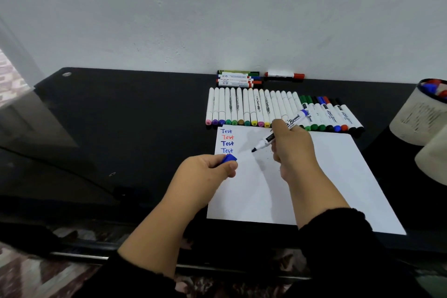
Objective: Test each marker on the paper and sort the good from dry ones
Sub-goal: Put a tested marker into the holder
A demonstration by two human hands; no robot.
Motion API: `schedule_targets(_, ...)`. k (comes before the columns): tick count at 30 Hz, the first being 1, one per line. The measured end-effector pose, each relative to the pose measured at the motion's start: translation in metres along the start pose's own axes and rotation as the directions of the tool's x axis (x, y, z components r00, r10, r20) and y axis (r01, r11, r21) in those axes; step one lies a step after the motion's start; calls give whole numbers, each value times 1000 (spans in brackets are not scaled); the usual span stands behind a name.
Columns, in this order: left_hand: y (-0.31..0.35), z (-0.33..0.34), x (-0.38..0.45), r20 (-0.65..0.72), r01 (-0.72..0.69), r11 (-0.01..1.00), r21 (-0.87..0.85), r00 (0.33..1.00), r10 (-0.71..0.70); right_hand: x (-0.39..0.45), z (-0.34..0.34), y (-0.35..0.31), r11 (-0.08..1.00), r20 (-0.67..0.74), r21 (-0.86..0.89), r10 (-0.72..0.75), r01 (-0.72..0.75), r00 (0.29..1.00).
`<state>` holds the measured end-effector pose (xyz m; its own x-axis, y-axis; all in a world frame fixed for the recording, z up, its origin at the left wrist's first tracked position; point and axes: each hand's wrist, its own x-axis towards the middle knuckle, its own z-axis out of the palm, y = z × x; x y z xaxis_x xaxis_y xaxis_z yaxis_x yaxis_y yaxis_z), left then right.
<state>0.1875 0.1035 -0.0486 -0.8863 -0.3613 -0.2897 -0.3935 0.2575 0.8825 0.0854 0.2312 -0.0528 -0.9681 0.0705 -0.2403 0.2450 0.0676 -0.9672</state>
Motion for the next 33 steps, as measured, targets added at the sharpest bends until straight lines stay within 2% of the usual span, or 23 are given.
schedule_targets(6, -6, -2, 15, -60, 15, 1000, 22, 998, -14, -8, -3, 5, 994, 59, 111, -8, 2, 998)
schedule_targets(10, -10, -14, 24, -150, 30, 998, 47, 988, -23, -15, -4, 15, 996, 122, 56, -69, 63, 990)
schedule_targets(13, -12, -19, 30, -151, 53, 995, 84, 988, -40, -18, 1, 20, 996, 102, -38, -77, 81, 992)
schedule_targets(18, -13, -20, 39, -153, 68, 993, 99, 987, -52, -22, 12, 24, 984, 191, -118, -111, 135, 975)
schedule_targets(22, -11, -20, 43, -135, 79, 990, 120, 989, -63, -24, 21, 26, 948, 173, -238, -172, 210, 970)
schedule_targets(33, -14, -18, 47, -116, 60, 990, 127, 992, -46, -25, 32, 40, 931, 142, -272, -210, 242, 967)
